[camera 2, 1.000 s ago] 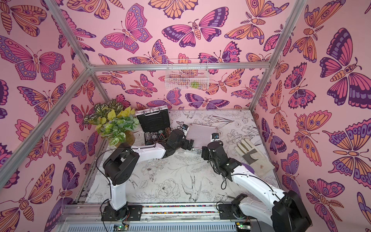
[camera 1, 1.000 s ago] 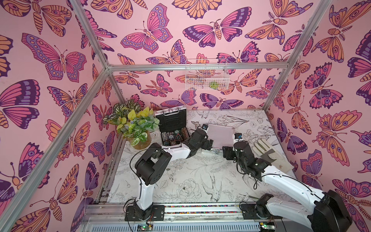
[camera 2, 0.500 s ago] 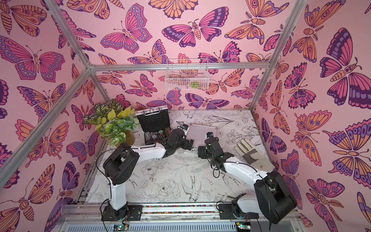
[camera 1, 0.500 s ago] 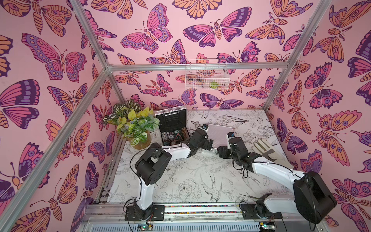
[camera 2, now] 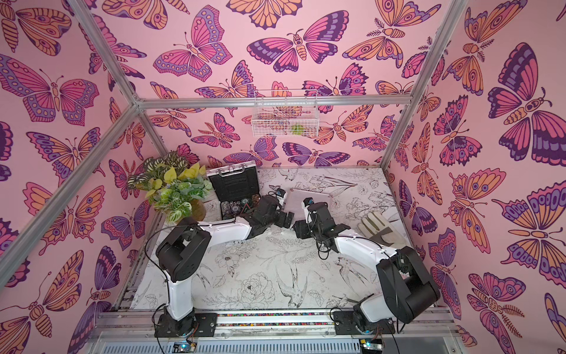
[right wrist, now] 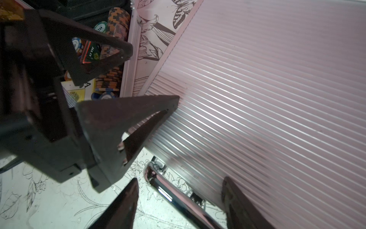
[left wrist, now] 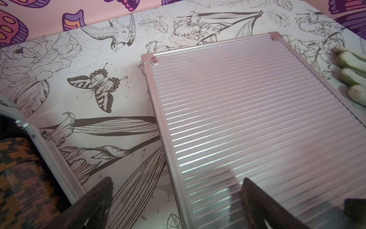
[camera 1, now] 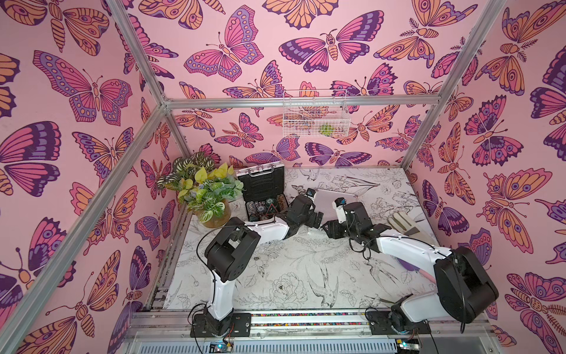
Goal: Close the poker set cases
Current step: Adjust the poker set case at the center of the board.
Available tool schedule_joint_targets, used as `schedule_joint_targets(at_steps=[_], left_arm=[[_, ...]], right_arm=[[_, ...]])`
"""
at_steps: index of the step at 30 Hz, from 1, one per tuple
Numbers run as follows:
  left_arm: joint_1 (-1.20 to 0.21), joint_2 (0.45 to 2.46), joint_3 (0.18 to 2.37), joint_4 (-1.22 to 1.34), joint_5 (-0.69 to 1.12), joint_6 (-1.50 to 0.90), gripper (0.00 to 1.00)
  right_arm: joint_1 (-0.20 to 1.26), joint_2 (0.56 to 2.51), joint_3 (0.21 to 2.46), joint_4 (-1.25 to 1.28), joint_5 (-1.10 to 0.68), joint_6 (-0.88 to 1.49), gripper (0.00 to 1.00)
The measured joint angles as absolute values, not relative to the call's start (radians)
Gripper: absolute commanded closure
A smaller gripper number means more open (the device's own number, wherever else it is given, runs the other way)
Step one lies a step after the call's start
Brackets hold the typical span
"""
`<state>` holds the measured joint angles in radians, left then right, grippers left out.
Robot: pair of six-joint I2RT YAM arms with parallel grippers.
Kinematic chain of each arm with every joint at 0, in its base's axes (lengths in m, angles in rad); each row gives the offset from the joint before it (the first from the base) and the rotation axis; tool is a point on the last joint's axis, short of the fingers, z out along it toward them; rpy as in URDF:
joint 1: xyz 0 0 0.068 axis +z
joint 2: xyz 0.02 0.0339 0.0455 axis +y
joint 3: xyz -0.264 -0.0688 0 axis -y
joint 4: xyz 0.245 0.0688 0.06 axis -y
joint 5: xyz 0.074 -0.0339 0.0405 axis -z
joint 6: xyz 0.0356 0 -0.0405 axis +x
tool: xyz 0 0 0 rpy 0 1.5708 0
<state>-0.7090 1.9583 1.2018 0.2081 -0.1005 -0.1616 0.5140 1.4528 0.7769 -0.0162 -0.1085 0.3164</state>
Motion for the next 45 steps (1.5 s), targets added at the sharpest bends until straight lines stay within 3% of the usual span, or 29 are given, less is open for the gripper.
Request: schedule_joint_targets(at_steps=[17,30,45], left_arm=[[-0.684,1.958,1.226,0.168,-0.101,-0.125,0.0],[-0.68,1.959,1.36,0.039,-0.031,-0.109,0.0],[-0.707,1.966,1.376,-0.042,0.083,-0.141,0.0]], right_arm=[[0.506,1.34,0.727,-0.128,-0.193,0.283,0.36],[0.507,1.335,1.015,-0.484,0.065,0.147,0.35],[0.501,1.484,1.024,-0.614,0.129,0.134,0.35]])
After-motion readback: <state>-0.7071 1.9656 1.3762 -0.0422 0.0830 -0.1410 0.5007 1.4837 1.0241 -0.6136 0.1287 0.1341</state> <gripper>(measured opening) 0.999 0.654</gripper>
